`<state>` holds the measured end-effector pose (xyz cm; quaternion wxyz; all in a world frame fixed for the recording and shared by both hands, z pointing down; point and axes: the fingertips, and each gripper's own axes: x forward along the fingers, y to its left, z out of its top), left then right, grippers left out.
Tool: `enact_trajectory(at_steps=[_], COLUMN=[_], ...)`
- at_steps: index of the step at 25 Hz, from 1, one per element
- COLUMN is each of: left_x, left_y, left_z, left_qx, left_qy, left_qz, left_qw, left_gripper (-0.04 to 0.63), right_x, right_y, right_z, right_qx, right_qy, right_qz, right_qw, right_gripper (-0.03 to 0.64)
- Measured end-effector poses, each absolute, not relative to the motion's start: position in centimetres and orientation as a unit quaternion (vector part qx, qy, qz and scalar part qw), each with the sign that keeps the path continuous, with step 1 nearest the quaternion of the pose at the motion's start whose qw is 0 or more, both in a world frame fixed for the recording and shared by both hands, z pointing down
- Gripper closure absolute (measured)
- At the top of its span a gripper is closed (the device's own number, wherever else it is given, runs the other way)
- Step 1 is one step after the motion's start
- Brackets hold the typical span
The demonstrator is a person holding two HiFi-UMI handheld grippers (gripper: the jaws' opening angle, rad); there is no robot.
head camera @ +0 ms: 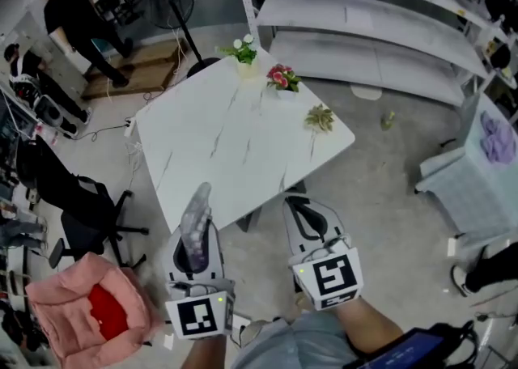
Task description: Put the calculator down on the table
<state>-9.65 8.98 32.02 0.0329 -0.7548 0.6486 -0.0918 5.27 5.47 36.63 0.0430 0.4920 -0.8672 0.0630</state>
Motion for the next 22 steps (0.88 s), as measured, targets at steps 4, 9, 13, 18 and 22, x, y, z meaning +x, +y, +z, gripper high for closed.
enact_trajectory(at_steps=[4, 9, 13, 18, 22], left_x=[-9.3, -10.4, -12.0, -13.6, -14.6], left_y=[7.0, 5.3, 4.0, 1.0, -2.6], left_z=[31.2, 30.9, 31.4, 32.4, 33.2], left_qx=[-0.751, -0.741, -0.728, -0.725, -0.732], left_qy=[0.652, 0.665, 0.679, 0.684, 0.677], left_qz=[-0.094, -0.087, -0.090, -0.079, -0.072], left_qw=[0.027, 0.029, 0.026, 0.018, 0.010], left_gripper=[0.462, 0.462, 0.462, 0.462, 0.462], right_x=[5.2, 4.2, 3.4, 2.4, 1.1], right_y=[2.8, 0.4, -1.2, -4.2, -7.4], right_z=[35.3, 34.7, 35.4, 36.2, 36.6], right_qx=[0.483, 0.469, 0.465, 0.464, 0.467], right_qy=[-0.873, -0.881, -0.883, -0.883, -0.881], right_qz=[0.057, 0.049, 0.055, 0.051, 0.046], right_qw=[0.033, 0.028, 0.034, 0.043, 0.056], right_gripper=[0.598, 0.598, 0.598, 0.598, 0.598])
